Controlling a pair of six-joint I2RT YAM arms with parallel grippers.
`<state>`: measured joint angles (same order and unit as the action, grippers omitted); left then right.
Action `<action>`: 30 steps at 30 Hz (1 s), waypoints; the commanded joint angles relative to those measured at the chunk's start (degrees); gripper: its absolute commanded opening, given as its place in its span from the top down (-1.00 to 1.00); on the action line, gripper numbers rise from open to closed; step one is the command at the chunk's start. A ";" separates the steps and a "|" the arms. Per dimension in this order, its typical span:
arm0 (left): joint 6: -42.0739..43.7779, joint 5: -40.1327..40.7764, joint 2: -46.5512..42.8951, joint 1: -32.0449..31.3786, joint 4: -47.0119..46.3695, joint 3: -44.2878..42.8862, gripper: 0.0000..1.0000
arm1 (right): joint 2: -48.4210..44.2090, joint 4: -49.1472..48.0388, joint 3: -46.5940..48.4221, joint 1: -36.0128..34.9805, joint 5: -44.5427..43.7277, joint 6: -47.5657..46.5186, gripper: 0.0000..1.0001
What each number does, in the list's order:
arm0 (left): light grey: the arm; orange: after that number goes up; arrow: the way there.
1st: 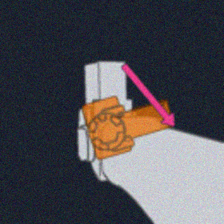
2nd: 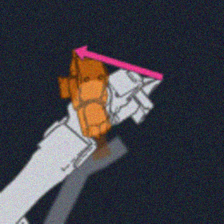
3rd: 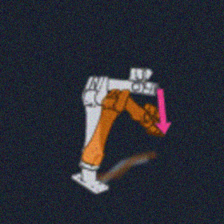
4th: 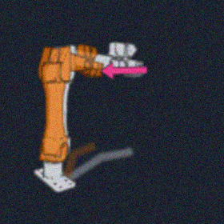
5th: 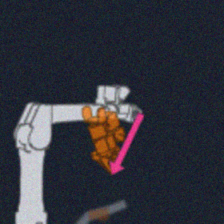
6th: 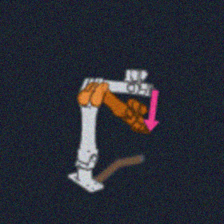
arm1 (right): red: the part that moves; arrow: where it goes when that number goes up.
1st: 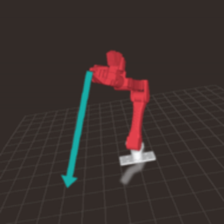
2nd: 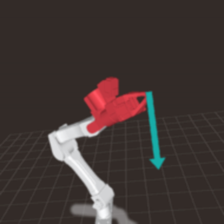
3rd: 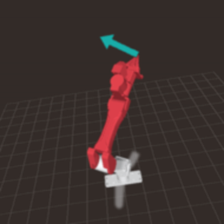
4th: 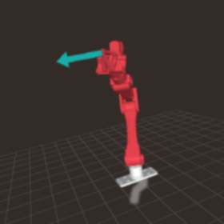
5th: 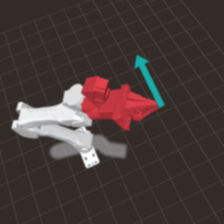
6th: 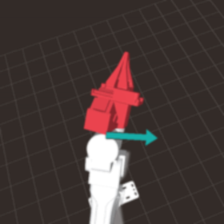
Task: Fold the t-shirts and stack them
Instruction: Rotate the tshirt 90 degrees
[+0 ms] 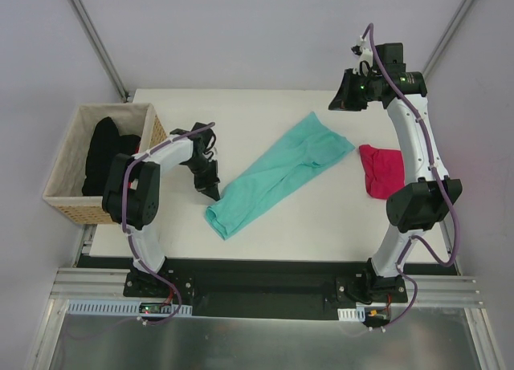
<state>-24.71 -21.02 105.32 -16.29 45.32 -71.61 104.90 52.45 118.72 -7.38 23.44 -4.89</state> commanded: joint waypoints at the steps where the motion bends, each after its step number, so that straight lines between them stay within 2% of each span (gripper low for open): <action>1: -1.66 0.45 -2.93 -0.32 1.79 -0.45 1.00 | -0.58 -1.29 2.22 0.17 1.70 1.02 0.89; 8: -1.13 3.70 0.41 -0.32 4.25 -4.67 0.95 | -1.63 -0.68 2.05 0.34 0.47 0.32 0.88; 21: -0.87 5.46 1.21 -0.32 4.69 -5.20 0.97 | -2.42 -0.33 0.99 0.70 -0.42 -0.12 0.88; 30: -0.08 7.21 0.51 -0.23 7.59 -11.52 1.00 | -2.51 -0.24 1.78 0.70 -1.20 -0.30 0.88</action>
<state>-25.08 -15.77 106.65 -16.51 49.82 -78.91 104.90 52.47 118.69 -6.94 22.92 -4.93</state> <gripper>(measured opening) 0.004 0.060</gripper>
